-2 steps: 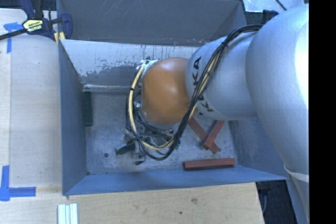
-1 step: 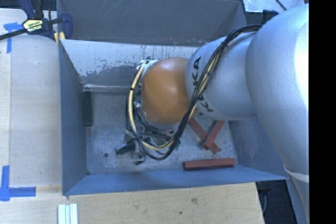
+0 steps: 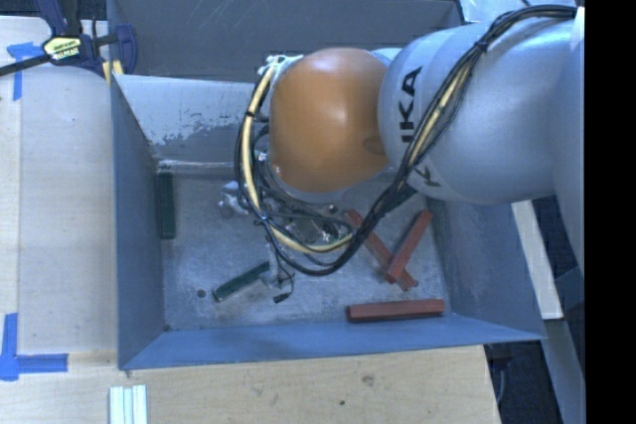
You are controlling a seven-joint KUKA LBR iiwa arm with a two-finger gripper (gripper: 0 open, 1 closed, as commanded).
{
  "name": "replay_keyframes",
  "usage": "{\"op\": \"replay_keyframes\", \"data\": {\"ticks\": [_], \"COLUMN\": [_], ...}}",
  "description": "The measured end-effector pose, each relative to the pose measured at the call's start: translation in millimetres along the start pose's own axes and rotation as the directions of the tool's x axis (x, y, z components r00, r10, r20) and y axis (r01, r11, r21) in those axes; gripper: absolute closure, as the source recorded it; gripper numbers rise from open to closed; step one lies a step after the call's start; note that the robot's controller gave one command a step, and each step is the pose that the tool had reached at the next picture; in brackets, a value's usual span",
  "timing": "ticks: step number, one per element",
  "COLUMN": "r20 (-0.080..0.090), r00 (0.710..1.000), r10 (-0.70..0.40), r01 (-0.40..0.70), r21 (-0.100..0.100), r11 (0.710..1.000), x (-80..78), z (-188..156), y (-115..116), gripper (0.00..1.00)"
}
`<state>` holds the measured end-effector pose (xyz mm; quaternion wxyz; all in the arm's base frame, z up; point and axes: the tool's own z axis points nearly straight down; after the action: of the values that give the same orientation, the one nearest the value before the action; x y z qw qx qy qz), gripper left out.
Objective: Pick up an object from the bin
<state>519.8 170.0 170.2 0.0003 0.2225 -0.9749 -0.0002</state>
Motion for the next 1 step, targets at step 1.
{"op": "replay_keyframes", "data": {"ticks": [1], "r20": [0.022], "r00": [0.998], "r10": [-0.064], "r01": [0.064], "r21": [0.005], "r11": [0.998], "x": [-10.5], "z": [-77.1], "y": [11.2], "gripper": [0.0]}}
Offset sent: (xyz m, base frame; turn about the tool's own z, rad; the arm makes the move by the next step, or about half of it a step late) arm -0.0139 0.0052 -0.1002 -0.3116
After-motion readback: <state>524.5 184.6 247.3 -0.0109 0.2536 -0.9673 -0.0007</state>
